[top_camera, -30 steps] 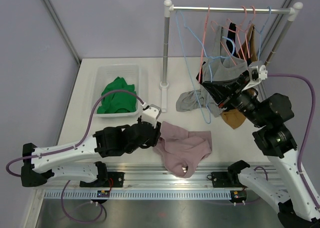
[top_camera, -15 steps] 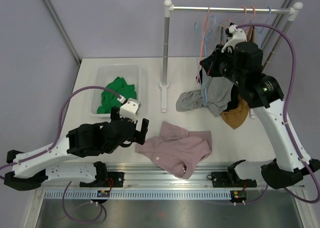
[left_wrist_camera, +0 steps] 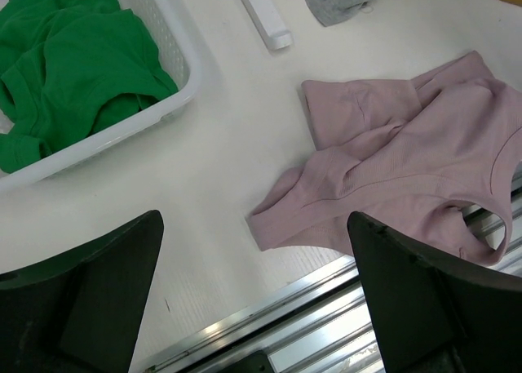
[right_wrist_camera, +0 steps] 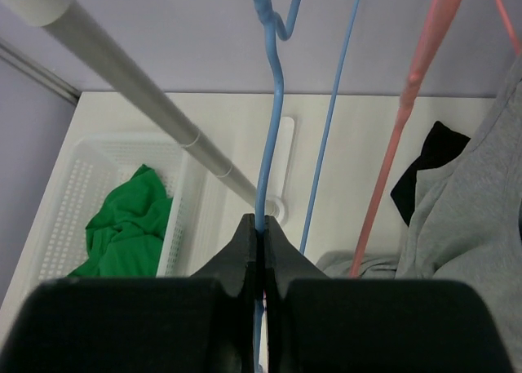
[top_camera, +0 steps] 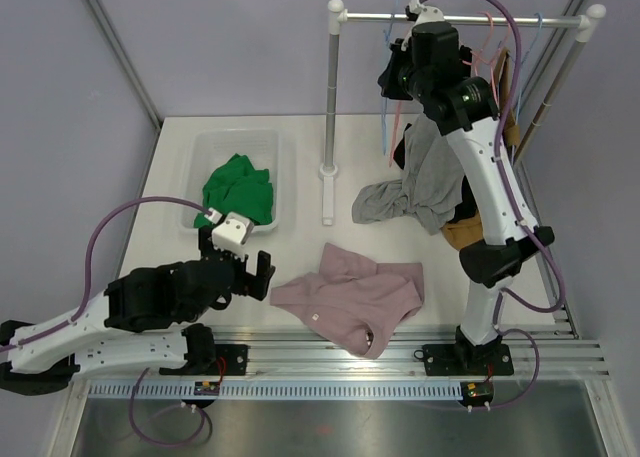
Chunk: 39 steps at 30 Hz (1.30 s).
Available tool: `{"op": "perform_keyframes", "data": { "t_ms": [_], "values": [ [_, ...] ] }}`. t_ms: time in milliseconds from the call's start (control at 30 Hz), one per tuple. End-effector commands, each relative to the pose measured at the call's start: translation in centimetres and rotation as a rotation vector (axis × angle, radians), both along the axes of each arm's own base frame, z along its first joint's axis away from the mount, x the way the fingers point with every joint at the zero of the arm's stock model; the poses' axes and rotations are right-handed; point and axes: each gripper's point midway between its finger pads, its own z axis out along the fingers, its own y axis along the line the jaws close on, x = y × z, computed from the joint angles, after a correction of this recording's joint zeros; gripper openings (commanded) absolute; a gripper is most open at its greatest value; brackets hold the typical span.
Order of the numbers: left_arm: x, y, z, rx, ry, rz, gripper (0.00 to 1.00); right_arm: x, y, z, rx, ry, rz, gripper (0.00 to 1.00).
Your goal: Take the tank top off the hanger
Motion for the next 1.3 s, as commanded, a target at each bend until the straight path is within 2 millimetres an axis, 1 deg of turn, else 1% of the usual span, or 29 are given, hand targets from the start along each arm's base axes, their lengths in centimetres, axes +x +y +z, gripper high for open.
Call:
{"op": "perform_keyframes", "data": {
  "t_ms": [0, 100, 267, 300, 333, 367, 433, 467, 533, 567, 600, 633, 667, 700, 733, 800, 833, 867, 900, 933, 967, 1000, 1033, 1067, 1100, 1133, 1167, 1200, 1267],
  "values": [
    [0.4, -0.1, 0.7, -0.045, -0.027, 0.023, 0.99, 1.4, -1.9, 0.4, -0.021, -0.014, -0.043, 0.00],
    [0.4, -0.1, 0.7, -0.041, -0.027, 0.022, 0.99, 1.4, -1.3, -0.9, -0.006, 0.025, -0.012, 0.00],
    [0.8, -1.0, 1.3, -0.045, -0.028, 0.032, 0.99, 0.0, -1.2, -0.7, 0.032, 0.005, 0.013, 0.02],
    [0.8, -1.5, 1.3, -0.048, -0.024, 0.022, 0.99, -0.2, -1.3, -0.5, 0.026, 0.003, 0.014, 0.07],
    [0.8, -2.1, 1.4, -0.049, -0.022, 0.015, 0.99, -0.5, -1.3, -0.2, 0.025, -0.001, 0.018, 0.24],
    [1.0, -2.9, 1.8, -0.076, -0.025, 0.010, 0.99, -1.0, -1.5, 0.6, 0.032, -0.014, 0.024, 0.31],
    [1.0, -5.0, 1.1, -0.065, -0.003, -0.022, 0.99, -1.8, -1.7, 1.4, 0.032, -0.020, 0.031, 0.38],
    [1.2, -6.5, 1.3, -0.097, -0.005, -0.039, 0.99, -2.8, -2.0, 2.6, 0.038, -0.036, 0.036, 0.46],
    [1.0, -9.2, 0.0, -0.082, 0.027, -0.099, 0.99, -4.6, -2.5, 4.6, 0.046, -0.070, 0.057, 0.65],
    [1.1, -10.9, 0.3, -0.122, 0.023, -0.124, 0.99, -5.4, -2.7, 5.6, 0.052, -0.089, 0.069, 0.66],
    [0.7, -12.3, -0.3, -0.127, 0.045, -0.167, 0.99, -6.4, -3.1, 5.9, 0.042, -0.086, 0.073, 0.67],
    [0.7, -13.9, -1.9, -0.096, 0.074, -0.189, 0.99, -8.1, -3.9, 7.3, 0.049, -0.117, 0.073, 0.72],
    [0.7, -15.6, -1.9, -0.127, 0.076, -0.218, 0.99, -9.0, -4.2, 7.2, 0.037, -0.112, 0.078, 0.77],
    [0.3, -17.1, -2.5, -0.129, 0.107, -0.259, 0.99, -10.0, -4.7, 7.0, 0.022, -0.106, 0.082, 0.97],
    [0.4, -18.5, -4.5, -0.086, 0.139, -0.270, 0.99, -12.1, -5.5, 7.1, 0.021, -0.110, 0.090, 1.00],
    [0.2, -20.5, -6.4, -0.060, 0.188, -0.283, 0.99, -14.2, -6.2, 6.7, 0.011, -0.110, 0.104, 0.99],
    [0.2, -21.5, -6.6, -0.057, 0.201, -0.290, 0.99, -15.3, -6.7, 6.3, 0.010, -0.107, 0.103, 1.00],
    [0.2, -22.4, -9.2, -0.002, 0.234, -0.290, 0.99, -17.4, -7.5, 5.7, 0.013, -0.111, 0.102, 1.00],
    [-0.2, -23.1, -10.1, 0.007, 0.257, -0.302, 0.99, -18.2, -7.9, 5.1, 0.012, -0.108, 0.104, 1.00],
    [-0.2, -23.9, -10.8, 0.018, 0.269, -0.306, 0.99, -20.7, -8.9, 5.7, 0.028, -0.148, 0.101, 0.99],
    [-0.3, -24.5, -12.7, 0.054, 0.294, -0.309, 0.99, -20.9, -9.1, 3.6, 0.015, -0.106, 0.098, 1.00],
    [-0.5, -24.8, -13.7, 0.073, 0.311, -0.308, 0.99, -21.7, -9.3, 3.1, 0.020, -0.102, 0.099, 1.00],
    [-0.4, -25.2, -14.3, 0.083, 0.318, -0.302, 0.99, -23.2, -9.4, 2.1, 0.027, -0.096, 0.127, 1.00],
    [-0.5, -25.4, -15.1, 0.096, 0.328, -0.297, 0.99, -23.9, -9.5, 1.5, 0.030, -0.091, 0.137, 1.00],
    [-0.7, -25.5, -17.1, 0.134, 0.355, -0.290, 0.99, -24.7, -9.5, 1.1, 0.037, -0.086, 0.151, 1.00],
    [-0.7, -25.6, -17.9, 0.145, 0.362, -0.281, 0.99, -25.8, -9.8, 1.0, 0.044, -0.103, 0.162, 0.99],
    [-0.7, -25.6, -18.8, 0.158, 0.373, -0.273, 0.99, -26.2, -9.4, 0.0, 0.045, -0.081, 0.186, 0.99],
    [-0.9, -25.5, -20.3, 0.180, 0.392, -0.259, 0.99, -26.7, -9.4, -0.2, 0.051, -0.083, 0.199, 0.99],
    [-0.9, -25.3, -21.8, 0.193, 0.405, -0.240, 0.98, -27.8, -9.4, -0.5, 0.059, -0.092, 0.225, 0.99]
  ]
}}
